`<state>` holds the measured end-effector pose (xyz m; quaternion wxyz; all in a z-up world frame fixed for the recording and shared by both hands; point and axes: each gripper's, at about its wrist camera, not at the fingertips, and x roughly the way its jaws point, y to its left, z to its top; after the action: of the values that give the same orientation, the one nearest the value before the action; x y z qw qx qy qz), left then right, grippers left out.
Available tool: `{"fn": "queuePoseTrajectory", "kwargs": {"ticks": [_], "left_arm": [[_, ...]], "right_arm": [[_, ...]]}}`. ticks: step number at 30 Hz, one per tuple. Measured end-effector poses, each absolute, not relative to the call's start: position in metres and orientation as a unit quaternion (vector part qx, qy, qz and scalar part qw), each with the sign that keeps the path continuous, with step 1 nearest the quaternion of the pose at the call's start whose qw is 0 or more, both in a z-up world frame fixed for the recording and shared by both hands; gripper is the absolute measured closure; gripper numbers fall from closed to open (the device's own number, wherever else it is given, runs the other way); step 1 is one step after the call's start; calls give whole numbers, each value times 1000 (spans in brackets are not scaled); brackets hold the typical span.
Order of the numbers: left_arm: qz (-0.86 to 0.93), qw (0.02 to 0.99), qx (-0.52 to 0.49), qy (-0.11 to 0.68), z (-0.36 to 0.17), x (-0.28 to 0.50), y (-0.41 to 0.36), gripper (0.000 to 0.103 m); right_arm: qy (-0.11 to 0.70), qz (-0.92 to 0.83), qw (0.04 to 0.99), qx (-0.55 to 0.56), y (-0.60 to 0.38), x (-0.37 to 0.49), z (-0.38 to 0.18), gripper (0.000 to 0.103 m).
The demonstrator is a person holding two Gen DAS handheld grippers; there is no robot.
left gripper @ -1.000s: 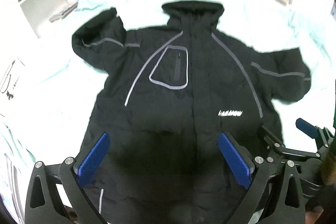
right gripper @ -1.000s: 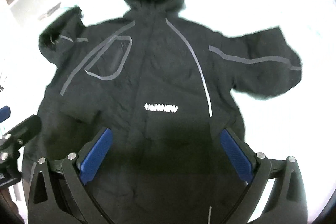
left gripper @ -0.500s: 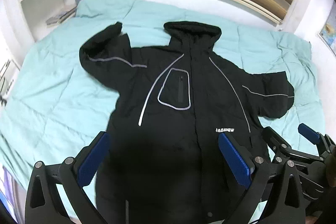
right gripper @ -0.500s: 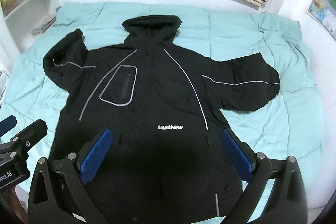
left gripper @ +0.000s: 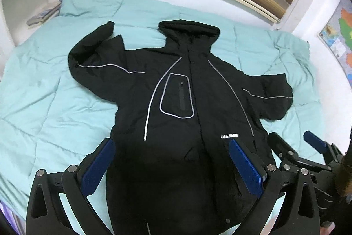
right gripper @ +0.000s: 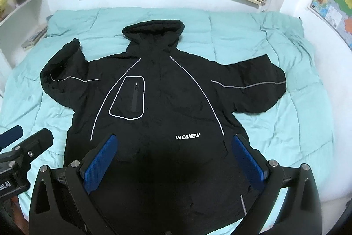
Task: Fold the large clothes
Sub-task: 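Grasp the jacket sleeve with the right gripper and lift it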
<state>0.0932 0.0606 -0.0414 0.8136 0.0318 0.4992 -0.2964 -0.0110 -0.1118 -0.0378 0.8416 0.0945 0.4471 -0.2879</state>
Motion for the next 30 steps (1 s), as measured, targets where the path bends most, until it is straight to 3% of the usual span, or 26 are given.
{"fn": "queuePoseTrajectory", "kwargs": {"ticks": [15,30], "left_arm": [[-338,798,68,494,-53,95,32,0],[-318,836,80,440,-28,73,-96,0]], "right_arm": [[441,-352,817,123,-133,-31,-39,0],[415,-392,803,171,-322,-95,-18,0]]}}
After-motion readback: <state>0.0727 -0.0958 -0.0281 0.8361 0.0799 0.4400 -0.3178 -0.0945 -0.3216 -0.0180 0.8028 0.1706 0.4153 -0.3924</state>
